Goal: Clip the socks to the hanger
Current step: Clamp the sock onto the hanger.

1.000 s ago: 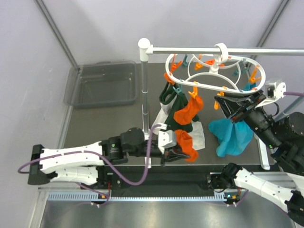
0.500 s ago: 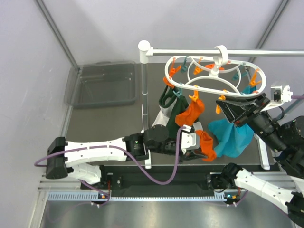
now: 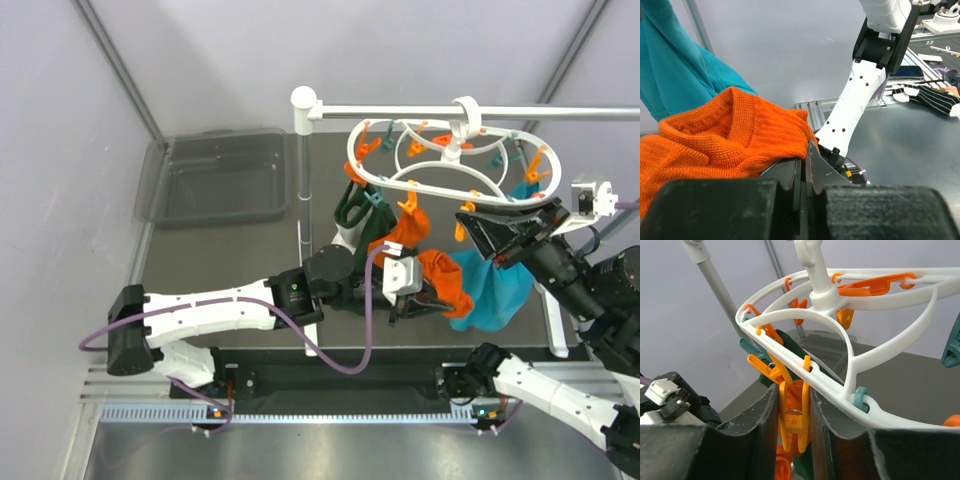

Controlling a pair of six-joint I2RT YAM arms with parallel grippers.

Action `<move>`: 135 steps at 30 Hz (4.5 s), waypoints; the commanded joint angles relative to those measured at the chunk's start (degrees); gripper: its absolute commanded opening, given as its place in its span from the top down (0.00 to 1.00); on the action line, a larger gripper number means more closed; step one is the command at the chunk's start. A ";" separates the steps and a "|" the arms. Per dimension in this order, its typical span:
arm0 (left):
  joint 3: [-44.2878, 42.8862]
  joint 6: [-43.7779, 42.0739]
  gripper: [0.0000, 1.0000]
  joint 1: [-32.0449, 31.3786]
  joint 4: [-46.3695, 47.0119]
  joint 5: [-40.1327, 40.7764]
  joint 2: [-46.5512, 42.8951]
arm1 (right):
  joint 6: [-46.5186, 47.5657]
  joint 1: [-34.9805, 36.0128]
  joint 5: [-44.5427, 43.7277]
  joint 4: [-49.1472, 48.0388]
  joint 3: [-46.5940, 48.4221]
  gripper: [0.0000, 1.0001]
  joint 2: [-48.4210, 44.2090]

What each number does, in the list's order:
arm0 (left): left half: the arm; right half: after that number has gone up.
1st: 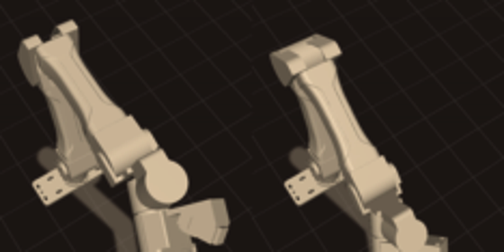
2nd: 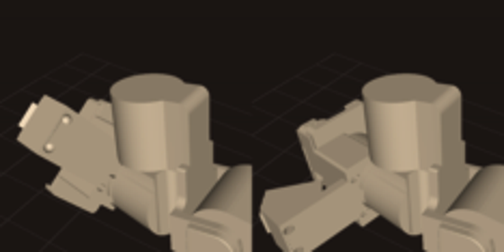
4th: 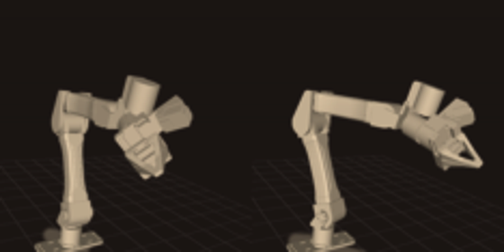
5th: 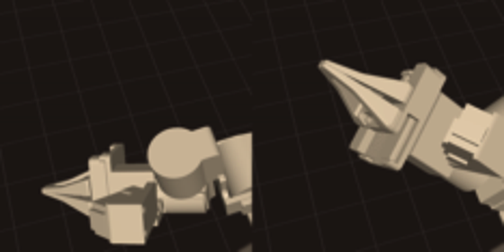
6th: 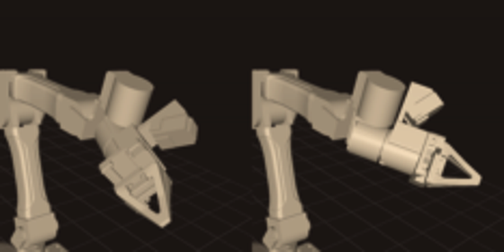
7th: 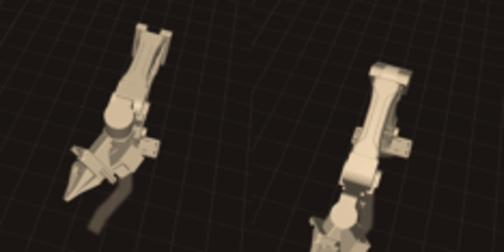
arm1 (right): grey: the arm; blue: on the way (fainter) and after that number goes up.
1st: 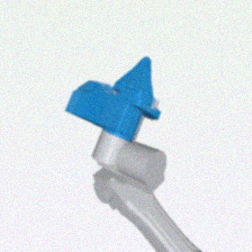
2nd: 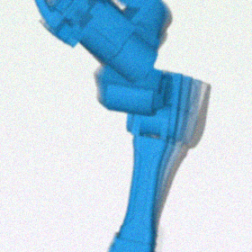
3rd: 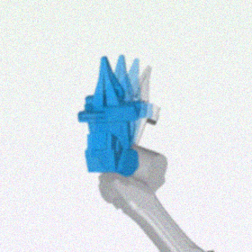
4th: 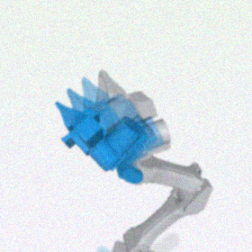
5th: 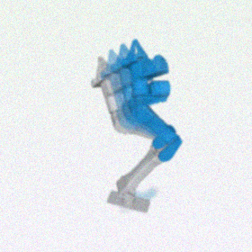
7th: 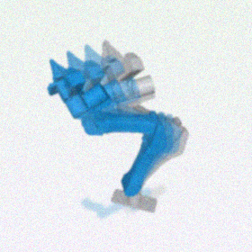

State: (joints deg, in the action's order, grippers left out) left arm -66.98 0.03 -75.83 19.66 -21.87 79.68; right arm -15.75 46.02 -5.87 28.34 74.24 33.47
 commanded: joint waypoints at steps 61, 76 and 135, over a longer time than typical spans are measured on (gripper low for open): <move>-6.50 -3.28 1.00 3.67 8.29 -7.58 2.41 | -1.48 0.65 4.90 5.15 -0.94 1.00 -0.87; -8.08 -4.08 1.00 4.20 8.82 -7.31 3.11 | -1.92 0.56 5.17 5.32 -0.85 1.00 -1.22; -9.58 -6.63 0.61 4.29 7.76 -1.16 5.75 | -1.57 0.56 2.80 8.22 3.37 0.13 -1.92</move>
State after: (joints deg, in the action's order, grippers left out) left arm -75.99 -6.48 -71.66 25.80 -25.28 85.89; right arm -17.17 46.02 -2.09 36.29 74.56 31.88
